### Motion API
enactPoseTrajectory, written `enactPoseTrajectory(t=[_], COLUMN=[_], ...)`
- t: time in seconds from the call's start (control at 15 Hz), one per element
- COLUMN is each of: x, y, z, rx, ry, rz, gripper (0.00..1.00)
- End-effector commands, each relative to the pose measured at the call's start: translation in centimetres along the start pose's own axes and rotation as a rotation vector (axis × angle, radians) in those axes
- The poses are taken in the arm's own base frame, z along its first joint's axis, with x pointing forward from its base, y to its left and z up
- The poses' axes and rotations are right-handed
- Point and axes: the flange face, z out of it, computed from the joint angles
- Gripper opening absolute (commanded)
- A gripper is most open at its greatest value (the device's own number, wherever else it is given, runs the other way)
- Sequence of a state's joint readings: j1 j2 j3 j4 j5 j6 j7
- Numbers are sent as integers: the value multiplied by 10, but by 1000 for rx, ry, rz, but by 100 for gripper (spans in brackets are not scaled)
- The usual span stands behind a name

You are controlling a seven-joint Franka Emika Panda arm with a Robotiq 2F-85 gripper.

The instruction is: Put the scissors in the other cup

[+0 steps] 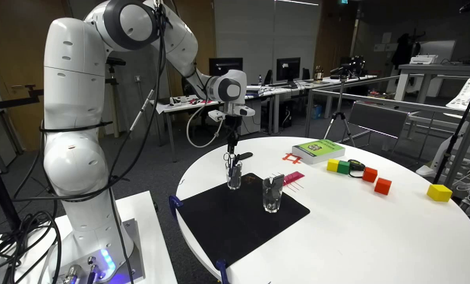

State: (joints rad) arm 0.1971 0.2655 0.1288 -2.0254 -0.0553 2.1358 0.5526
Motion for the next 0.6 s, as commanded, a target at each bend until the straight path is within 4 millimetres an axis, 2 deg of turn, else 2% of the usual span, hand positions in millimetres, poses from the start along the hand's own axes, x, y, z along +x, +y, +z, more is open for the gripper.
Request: enactPoseTrajectory(t=[0.0,0.33,0.53], x=[3,3,6], y=[2,5,7], z=[-7,-15,-27], rx=[-11,-13,-8], ry=[-23,2,30], rz=[-12,-7,-1], gripper=[62,99,100])
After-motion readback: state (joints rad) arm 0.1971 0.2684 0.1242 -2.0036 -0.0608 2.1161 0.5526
